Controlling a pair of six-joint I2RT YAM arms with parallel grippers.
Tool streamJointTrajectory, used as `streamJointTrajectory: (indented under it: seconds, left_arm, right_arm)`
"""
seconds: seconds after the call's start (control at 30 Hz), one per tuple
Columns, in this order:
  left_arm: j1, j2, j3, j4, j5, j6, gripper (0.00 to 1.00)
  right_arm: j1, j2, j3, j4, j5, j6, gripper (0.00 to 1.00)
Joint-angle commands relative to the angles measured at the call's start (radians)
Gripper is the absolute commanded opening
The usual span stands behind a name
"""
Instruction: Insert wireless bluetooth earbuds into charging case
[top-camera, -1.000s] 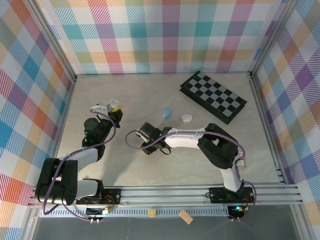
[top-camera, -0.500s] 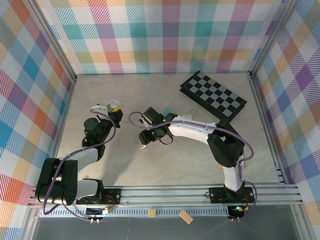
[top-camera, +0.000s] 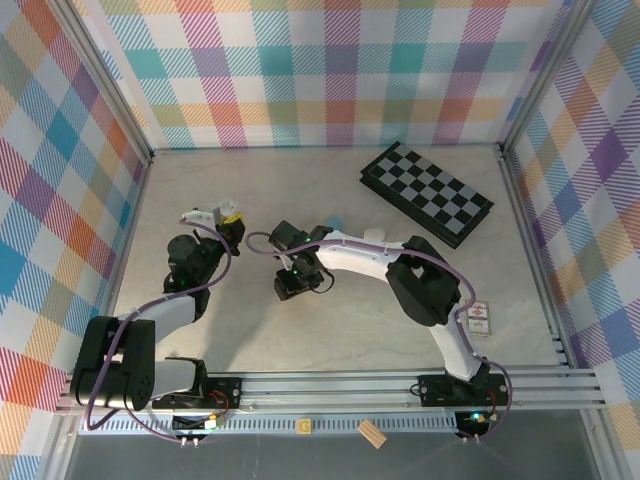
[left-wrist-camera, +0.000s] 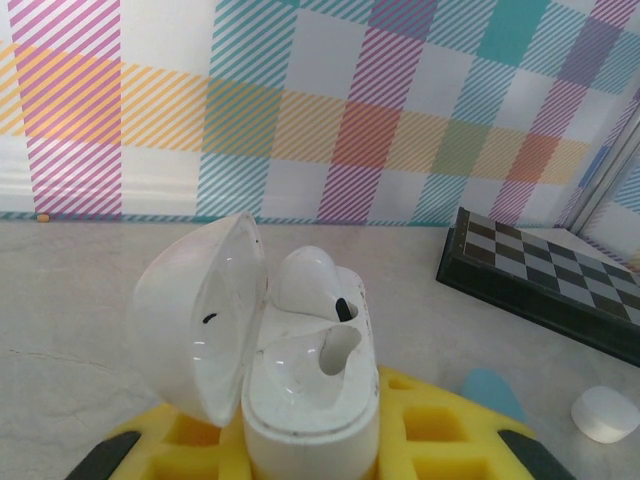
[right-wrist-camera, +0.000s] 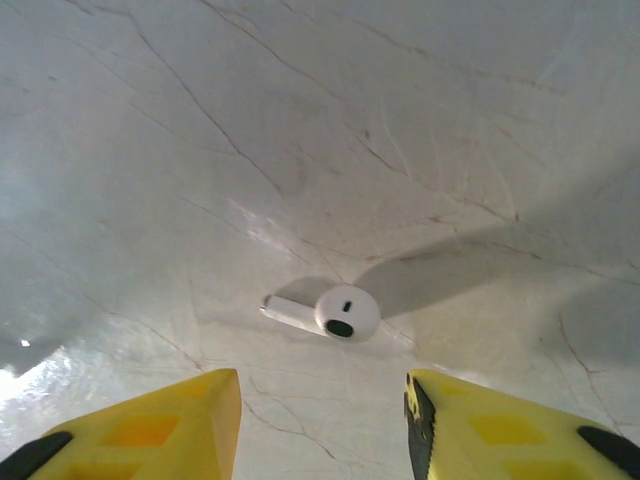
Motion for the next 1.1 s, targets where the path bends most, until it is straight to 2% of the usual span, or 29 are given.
streamJointTrajectory:
  seconds: [0.0, 0.53, 0.87, 1.07]
  left_arm:
    - [0.013, -0.016, 0.016, 0.022, 0.024, -0.002, 0.13]
    - [0.013, -0.048, 0.023, -0.010, 0.042, -0.002, 0.13]
    - [0.014, -0.067, 0.028, -0.041, 0.063, 0.007, 0.14]
    - [0.013, -0.086, 0.033, -0.078, 0.093, 0.021, 0.15]
  right_arm:
    - [0.009, 0.025, 0.057, -0.052, 0.015, -0.006, 0.45]
    - [0.009, 0.109, 0.154, -0.098, 0.072, -0.041, 0.33]
    - [0.002, 0.031, 0.089, -0.090, 0.137, -0.115, 0.28]
    - [-0.045, -0.046, -0.002, -0.077, 0.144, -0.152, 0.27]
